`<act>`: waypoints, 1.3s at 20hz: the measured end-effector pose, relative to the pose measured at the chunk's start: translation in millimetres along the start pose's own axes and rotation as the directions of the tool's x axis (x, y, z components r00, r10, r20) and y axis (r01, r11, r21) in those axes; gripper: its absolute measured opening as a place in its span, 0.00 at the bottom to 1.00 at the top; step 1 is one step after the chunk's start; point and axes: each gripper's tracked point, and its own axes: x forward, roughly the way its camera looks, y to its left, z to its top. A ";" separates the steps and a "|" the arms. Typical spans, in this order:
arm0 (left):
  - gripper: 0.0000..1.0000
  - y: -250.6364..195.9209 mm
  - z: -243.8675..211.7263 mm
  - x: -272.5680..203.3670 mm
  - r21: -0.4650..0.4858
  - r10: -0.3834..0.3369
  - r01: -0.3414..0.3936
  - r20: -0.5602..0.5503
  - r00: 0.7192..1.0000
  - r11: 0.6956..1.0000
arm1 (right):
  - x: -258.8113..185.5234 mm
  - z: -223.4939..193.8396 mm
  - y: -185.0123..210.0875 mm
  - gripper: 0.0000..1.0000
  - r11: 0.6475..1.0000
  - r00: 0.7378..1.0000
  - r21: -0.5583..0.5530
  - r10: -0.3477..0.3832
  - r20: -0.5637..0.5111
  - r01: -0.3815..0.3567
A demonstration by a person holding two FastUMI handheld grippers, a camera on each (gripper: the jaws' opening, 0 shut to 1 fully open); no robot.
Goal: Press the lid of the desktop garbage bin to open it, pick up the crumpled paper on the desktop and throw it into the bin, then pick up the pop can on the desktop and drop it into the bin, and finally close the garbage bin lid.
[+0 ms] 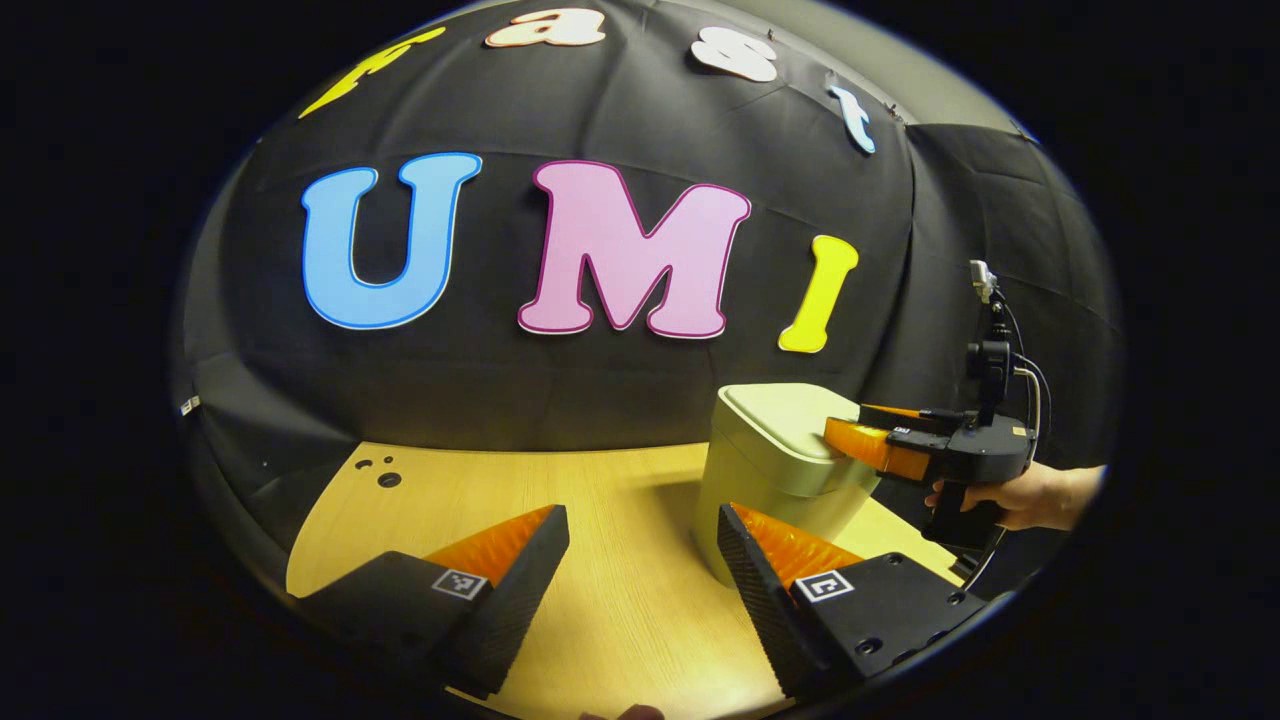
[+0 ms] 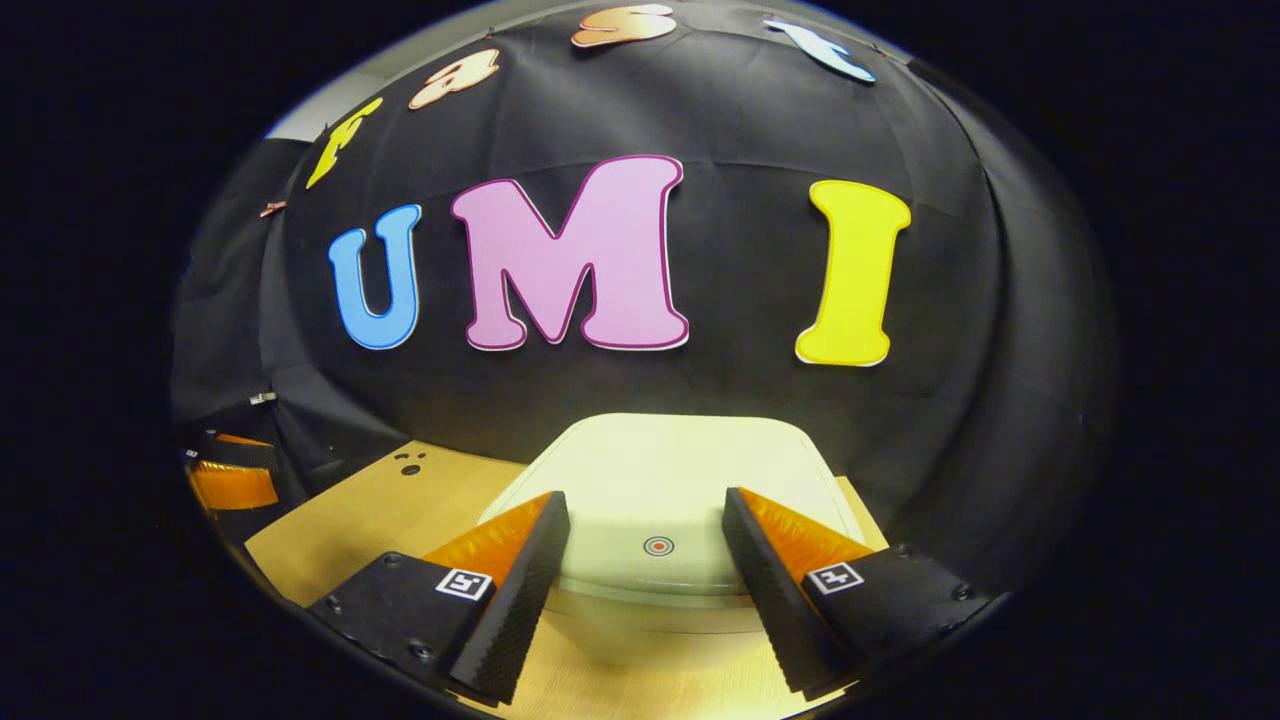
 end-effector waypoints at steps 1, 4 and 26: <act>0.96 0.2 0.6 0.0 0.004 0.000 0.000 0.001 1.000 1.000 | 1.5 4.6 1.2 0.99 1.000 1.000 0.017 0.001 0.018 -0.001; 0.96 -1.6 2.8 -1.1 0.017 -0.004 0.004 0.006 1.000 1.000 | -2.3 10.2 -3.8 0.98 0.999 0.999 0.041 -0.018 0.028 0.016; 0.96 -4.3 14.0 -12.5 0.025 0.005 -0.006 0.042 0.999 1.000 | -58.0 80.3 48.8 0.98 0.998 0.990 0.014 0.060 0.127 -0.062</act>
